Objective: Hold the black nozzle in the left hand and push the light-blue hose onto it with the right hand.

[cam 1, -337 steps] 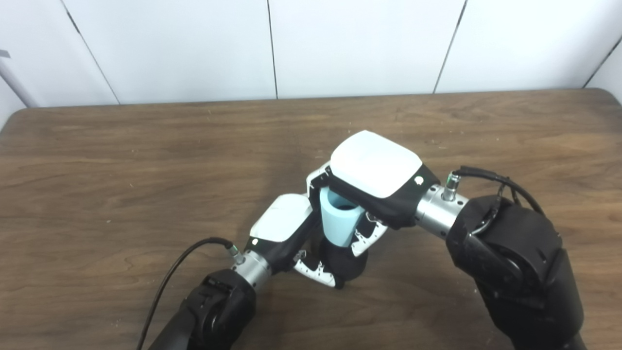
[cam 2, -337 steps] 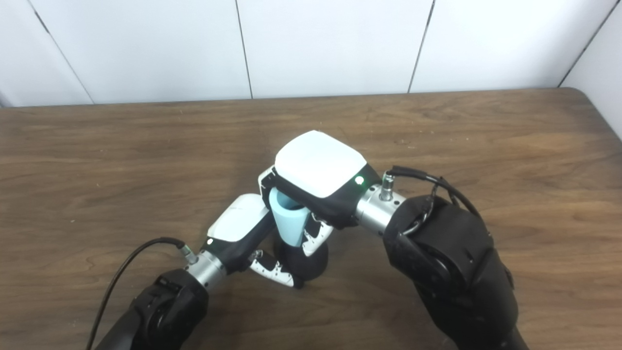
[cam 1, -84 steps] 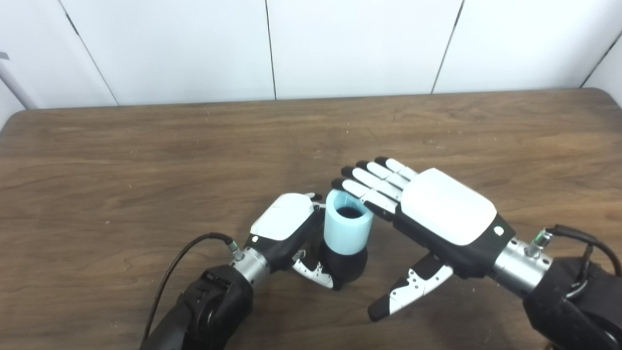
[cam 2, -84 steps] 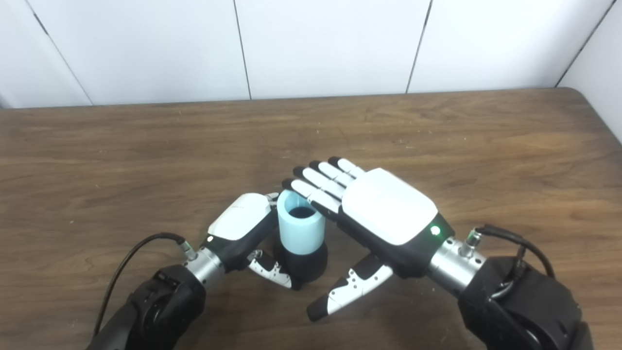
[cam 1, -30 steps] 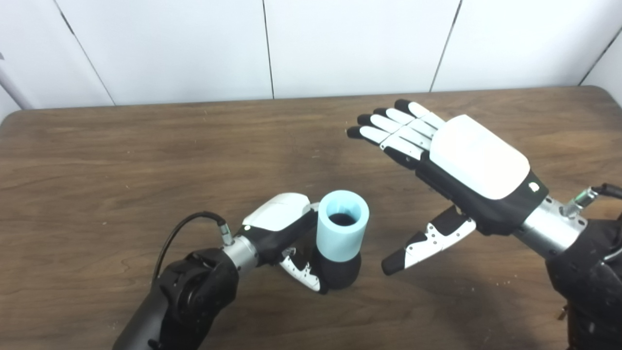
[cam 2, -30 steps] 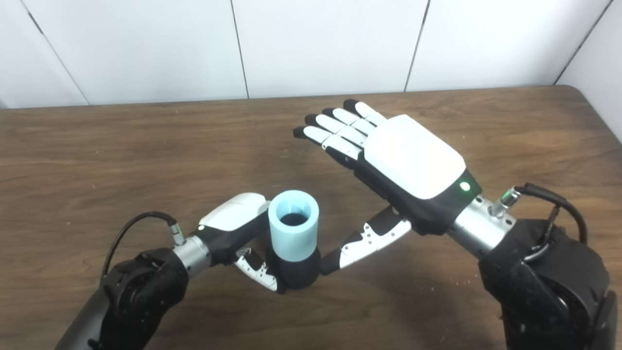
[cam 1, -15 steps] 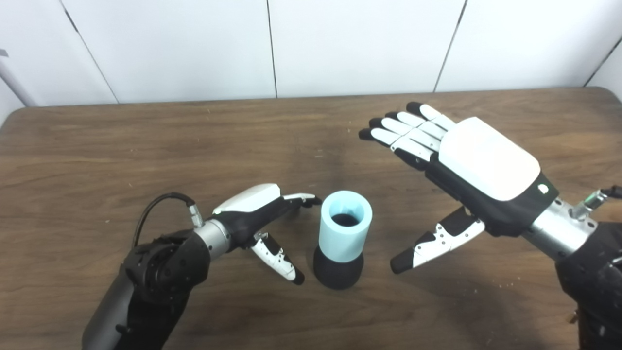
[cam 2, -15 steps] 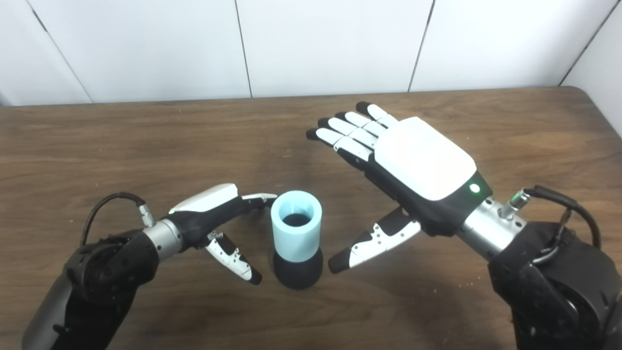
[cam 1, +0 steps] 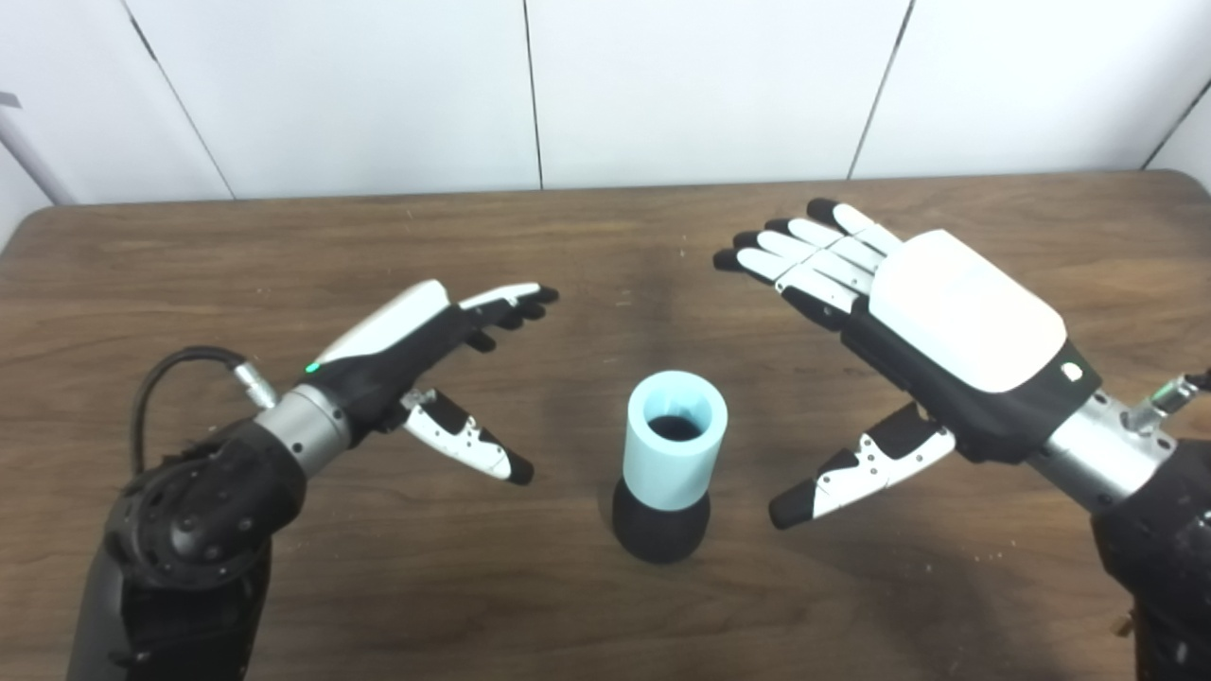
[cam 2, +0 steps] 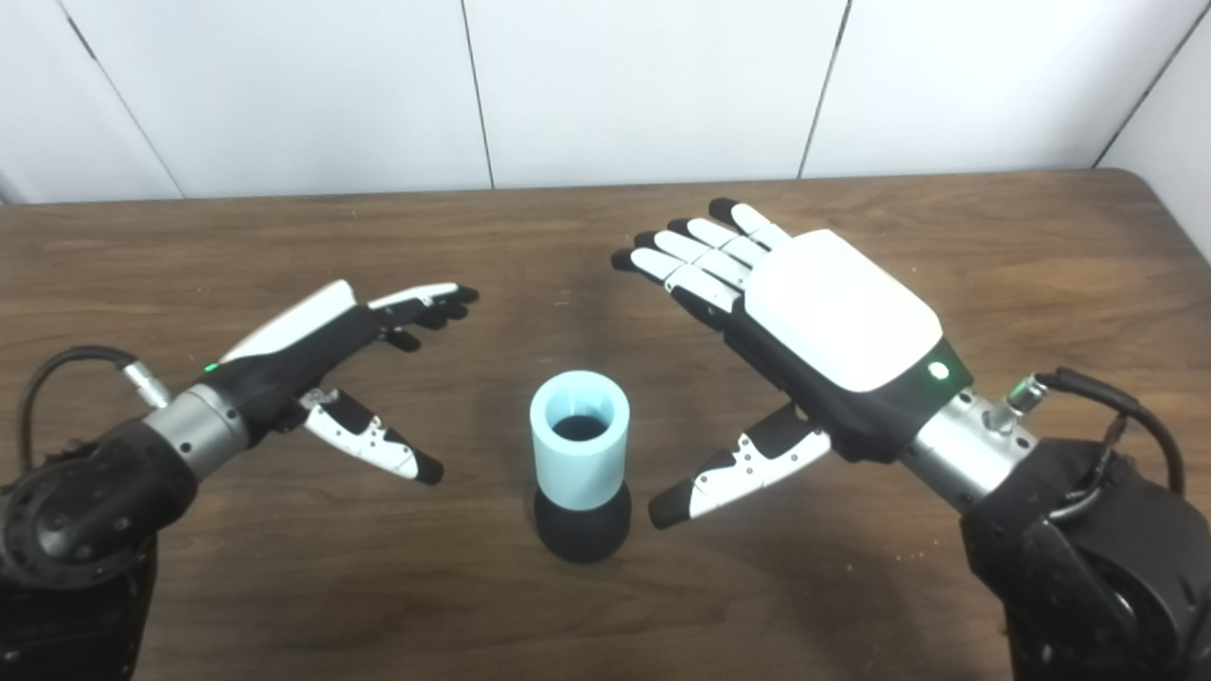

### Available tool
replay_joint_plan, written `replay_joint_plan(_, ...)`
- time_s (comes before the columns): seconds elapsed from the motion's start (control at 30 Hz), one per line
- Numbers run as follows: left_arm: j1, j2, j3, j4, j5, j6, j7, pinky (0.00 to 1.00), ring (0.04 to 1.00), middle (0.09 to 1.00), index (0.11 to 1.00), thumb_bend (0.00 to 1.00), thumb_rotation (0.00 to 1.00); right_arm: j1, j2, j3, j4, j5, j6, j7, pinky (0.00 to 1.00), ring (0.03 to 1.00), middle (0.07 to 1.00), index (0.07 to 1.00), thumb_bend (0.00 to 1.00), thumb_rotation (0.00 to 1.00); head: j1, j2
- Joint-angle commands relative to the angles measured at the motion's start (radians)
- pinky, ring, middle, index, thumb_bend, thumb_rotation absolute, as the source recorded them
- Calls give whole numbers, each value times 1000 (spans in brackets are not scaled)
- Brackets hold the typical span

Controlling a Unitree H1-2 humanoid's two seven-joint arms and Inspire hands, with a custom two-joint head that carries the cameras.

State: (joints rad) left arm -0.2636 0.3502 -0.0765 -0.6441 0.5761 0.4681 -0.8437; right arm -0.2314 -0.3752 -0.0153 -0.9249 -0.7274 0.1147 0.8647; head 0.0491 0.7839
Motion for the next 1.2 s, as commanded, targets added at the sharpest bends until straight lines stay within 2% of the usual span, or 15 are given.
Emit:
replay_joint_plan(0.0,-21,5,8,-34,-14,1,25,767,874,876,861,1000,56,-19,-16,-10,-10,4,5,-32,1000,948,935,923,716,822,0,1)
replay_joint_plan(0.07,-21,5,8,-34,-15,1,26,766,874,876,861,1000,55,-19,-17,-10,-10,4,5,-32,1000,948,935,923,716,822,0,1)
replay_joint_plan(0.2,35,-1,96,-31,-83,-8,137,783,868,870,853,929,10,-12,-36,-36,55,39,14,-62,995,940,926,919,715,822,-2,-2)
replay_joint_plan(0.33,74,-5,136,-15,-138,-29,214,833,865,865,851,853,0,-2,-39,-42,92,70,125,-31,995,953,931,920,699,852,0,-5)
replay_joint_plan(0.47,121,-15,159,-5,-192,-43,283,824,847,858,851,817,22,27,-21,-40,163,133,210,-63,997,942,933,921,683,850,2,-4)
replay_joint_plan(0.53,141,-19,175,4,-225,-46,318,808,839,858,853,807,48,45,-10,-37,204,159,213,-102,986,935,928,918,677,847,1,-4)
replay_joint_plan(0.67,177,-36,208,24,-293,-56,385,813,836,855,871,805,136,88,27,-17,281,174,173,-208,859,919,925,911,643,829,-5,-3)
replay_joint_plan(0.73,194,-46,220,39,-315,-72,420,817,839,857,879,803,181,111,43,-8,314,178,149,-263,825,914,924,913,632,824,-2,-2)
replay_joint_plan(0.9,232,-62,234,82,-342,-114,503,843,848,856,893,766,256,151,92,-11,374,222,144,-377,815,913,926,943,576,808,-5,-2)
replay_joint_plan(1.03,251,-83,225,93,-330,-118,560,826,844,855,892,724,310,165,139,-22,416,261,144,-469,809,904,925,951,548,821,-5,-3)
replay_joint_plan(1.17,258,-89,214,103,-329,-123,595,807,839,858,890,678,336,167,154,-16,430,274,146,-518,793,895,925,952,544,839,-3,-4)
